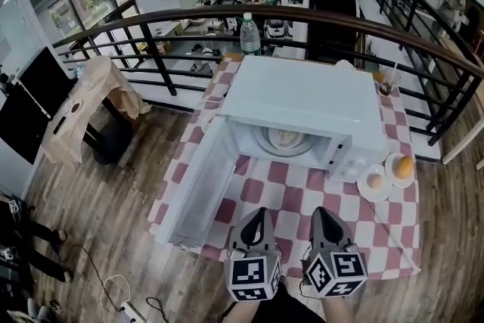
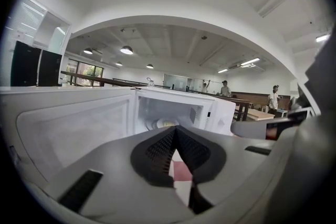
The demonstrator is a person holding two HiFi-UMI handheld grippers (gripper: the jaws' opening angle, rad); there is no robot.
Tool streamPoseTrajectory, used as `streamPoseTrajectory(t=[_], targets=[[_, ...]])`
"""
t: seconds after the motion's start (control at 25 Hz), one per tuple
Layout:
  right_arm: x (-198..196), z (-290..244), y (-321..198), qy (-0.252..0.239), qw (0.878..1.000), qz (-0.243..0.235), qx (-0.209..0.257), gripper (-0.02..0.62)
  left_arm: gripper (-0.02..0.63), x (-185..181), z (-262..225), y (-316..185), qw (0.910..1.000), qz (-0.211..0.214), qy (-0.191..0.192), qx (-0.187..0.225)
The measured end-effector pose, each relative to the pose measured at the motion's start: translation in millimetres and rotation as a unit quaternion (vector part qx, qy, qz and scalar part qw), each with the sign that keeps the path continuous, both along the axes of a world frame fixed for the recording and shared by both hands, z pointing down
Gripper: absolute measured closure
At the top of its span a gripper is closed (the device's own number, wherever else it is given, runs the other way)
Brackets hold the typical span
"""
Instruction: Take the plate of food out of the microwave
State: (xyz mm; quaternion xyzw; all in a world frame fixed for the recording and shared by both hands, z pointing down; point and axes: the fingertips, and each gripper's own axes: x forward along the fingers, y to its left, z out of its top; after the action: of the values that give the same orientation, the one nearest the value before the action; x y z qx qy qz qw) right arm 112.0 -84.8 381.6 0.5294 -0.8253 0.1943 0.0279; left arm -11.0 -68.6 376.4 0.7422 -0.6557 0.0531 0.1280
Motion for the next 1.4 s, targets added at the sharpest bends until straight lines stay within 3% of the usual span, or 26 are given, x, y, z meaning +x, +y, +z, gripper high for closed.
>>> streamPoseTrajectory(t=[0.44, 1.4], targets=[[-11.2, 17.7, -32.2, -0.03, 0.999, 0.019, -0.034, 0.604, 0.598, -5.0, 20.6, -34.4, 0.9996, 0.019, 0.005, -0.021], [-40.5, 42.3, -136.6, -0.044, 0.994, 0.072, -0.07, 0.604, 0.598, -28.7, 47.8, -132.6, 0.9954, 0.08, 0.016, -0.05]])
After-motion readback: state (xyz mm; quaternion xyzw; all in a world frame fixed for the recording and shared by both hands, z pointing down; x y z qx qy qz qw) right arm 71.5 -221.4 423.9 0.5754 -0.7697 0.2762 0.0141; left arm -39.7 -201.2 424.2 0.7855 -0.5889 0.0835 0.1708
